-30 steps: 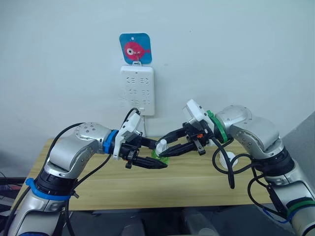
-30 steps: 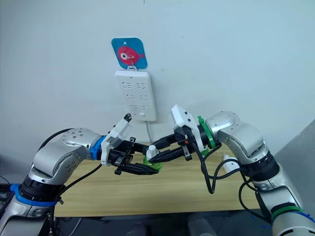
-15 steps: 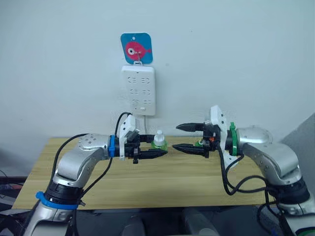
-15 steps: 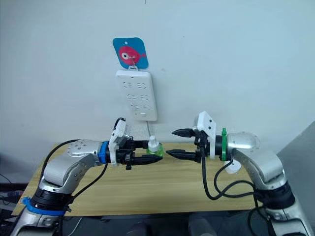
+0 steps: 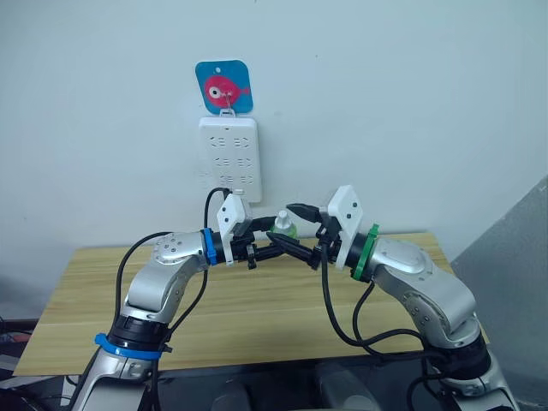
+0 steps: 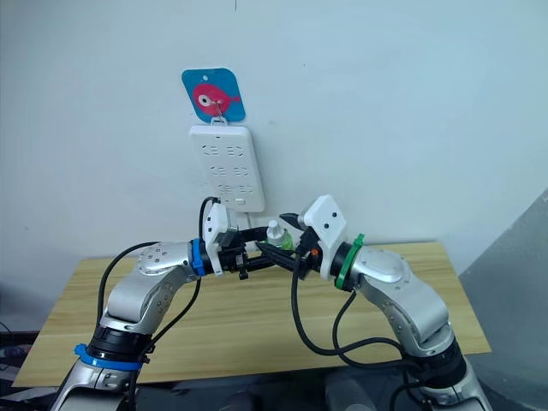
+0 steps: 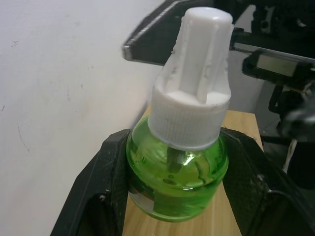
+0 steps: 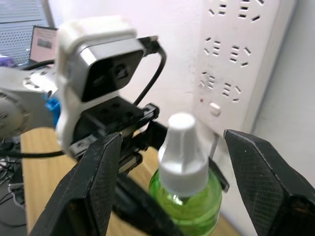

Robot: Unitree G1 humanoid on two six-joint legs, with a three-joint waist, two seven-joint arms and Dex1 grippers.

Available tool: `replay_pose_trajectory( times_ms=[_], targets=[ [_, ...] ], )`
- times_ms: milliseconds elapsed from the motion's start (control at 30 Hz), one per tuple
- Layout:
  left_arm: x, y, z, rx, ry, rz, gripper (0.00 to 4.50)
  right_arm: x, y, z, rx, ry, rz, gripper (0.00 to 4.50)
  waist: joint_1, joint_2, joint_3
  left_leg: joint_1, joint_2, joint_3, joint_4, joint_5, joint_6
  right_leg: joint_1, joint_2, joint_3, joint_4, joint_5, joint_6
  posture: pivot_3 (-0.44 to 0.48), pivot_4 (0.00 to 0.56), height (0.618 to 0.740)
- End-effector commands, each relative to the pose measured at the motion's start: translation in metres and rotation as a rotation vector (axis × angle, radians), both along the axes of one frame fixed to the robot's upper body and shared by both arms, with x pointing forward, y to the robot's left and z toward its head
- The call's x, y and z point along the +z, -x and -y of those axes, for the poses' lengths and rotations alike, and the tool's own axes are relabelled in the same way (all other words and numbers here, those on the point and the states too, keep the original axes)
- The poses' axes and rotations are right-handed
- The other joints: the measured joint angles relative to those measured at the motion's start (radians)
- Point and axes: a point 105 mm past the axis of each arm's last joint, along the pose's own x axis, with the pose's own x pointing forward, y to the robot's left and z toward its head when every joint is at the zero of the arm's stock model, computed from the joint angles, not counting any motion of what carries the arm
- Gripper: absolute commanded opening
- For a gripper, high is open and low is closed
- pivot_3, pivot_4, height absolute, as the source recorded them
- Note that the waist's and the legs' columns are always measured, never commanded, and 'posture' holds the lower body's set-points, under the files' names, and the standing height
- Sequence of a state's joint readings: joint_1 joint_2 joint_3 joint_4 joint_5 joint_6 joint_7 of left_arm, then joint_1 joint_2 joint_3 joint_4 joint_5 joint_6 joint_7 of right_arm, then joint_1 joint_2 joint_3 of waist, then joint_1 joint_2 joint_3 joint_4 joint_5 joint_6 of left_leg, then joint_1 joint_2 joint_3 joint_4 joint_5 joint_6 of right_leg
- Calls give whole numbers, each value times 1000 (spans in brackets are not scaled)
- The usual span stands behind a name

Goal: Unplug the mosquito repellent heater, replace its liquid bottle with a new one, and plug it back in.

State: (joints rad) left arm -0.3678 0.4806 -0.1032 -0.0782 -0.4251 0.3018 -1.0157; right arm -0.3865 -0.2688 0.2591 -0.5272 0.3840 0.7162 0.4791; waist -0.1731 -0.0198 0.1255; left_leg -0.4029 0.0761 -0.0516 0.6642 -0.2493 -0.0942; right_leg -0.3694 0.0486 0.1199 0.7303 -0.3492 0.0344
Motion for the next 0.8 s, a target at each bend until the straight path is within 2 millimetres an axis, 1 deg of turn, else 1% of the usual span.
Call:
replay_pose_trajectory(
  times_ms=[33, 67, 100, 200, 233, 300, 433, 533, 600, 633, 700, 800],
  targets=[
    [13, 4, 6, -24, 12, 59, 2258, 12, -2, -5, 6, -23, 56, 3067, 0, 0, 0, 0, 0, 0, 0, 0, 0, 0, 0, 0, 0, 0, 0, -149, 56, 735],
    [13, 5, 6, -24, 15, 58, 2258, 12, -2, -5, 13, -20, 56, 2848, 0, 0, 0, 0, 0, 0, 0, 0, 0, 0, 0, 0, 0, 0, 0, -149, 56, 735],
    [14, 5, 6, -24, 15, 60, 2258, 11, -2, -6, 20, -15, 55, 2529, 0, 0, 0, 0, 0, 0, 0, 0, 0, 0, 0, 0, 0, 0, 0, -146, 56, 735],
    [15, 6, 6, -23, 16, 60, 2257, 9, 0, -6, 49, 3, 55, 1376, 1, 0, 0, 0, 0, 0, 0, 0, 0, 0, 0, 0, 0, 0, 0, -141, 55, 735],
    [16, 6, 6, -22, 17, 59, 2257, 9, 1, -6, 67, 9, 56, 1068, 1, 0, 0, 0, 0, 0, 0, 0, 0, 0, 0, 0, 0, 0, 0, -141, 55, 735],
    [16, 6, 5, -22, 17, 57, 2258, 9, 4, -8, 108, 15, 51, 1015, 1, 0, 0, 0, 0, 0, 0, 0, 0, 0, 0, 0, 0, 0, 0, -141, 55, 735],
    [16, 10, 5, -48, 5, 41, 2257, 13, 11, -12, 258, 22, 8, 1015, 1, 0, 0, 0, 0, 0, 0, 0, 0, 0, 0, 0, 0, 0, 0, -136, 55, 735],
    [12, 21, 4, -134, -39, 3, 2257, 16, 16, -10, 497, 151, 40, 1015, 0, 0, 0, 1, 0, 0, 0, 0, 0, 0, 0, 0, 0, 0, 0, -132, 54, 735],
    [12, 30, 0, -197, -73, -30, 2257, 17, 17, 0, 710, 287, 70, 1015, -3, 0, 0, 2, 0, 1, -1, 0, 0, 1, 0, 0, 0, 0, 0, -125, 55, 735],
    [12, 33, -1, -217, -80, -39, 2257, 16, 17, 6, 781, 336, 67, 1015, -4, 0, 0, 2, -1, 1, -2, 0, 0, 1, 0, 0, -1, 0, 0, -112, 52, 735],
    [14, 36, -1, -230, -80, -48, 2257, 15, 13, 12, 824, 384, 52, 1015, -5, 0, 0, 2, -1, 0, -2, 0, 1, 1, 0, 0, -2, 0, 0, -112, 52, 735],
    [17, 37, -1, -230, -77, -47, 2257, 16, 9, 18, 843, 401, 13, 1015, -4, 0, 0, 2, 0, -1, -2, 0, 1, 2, 0, -1, -3, 0, 0, -102, 50, 735]
  ],
)
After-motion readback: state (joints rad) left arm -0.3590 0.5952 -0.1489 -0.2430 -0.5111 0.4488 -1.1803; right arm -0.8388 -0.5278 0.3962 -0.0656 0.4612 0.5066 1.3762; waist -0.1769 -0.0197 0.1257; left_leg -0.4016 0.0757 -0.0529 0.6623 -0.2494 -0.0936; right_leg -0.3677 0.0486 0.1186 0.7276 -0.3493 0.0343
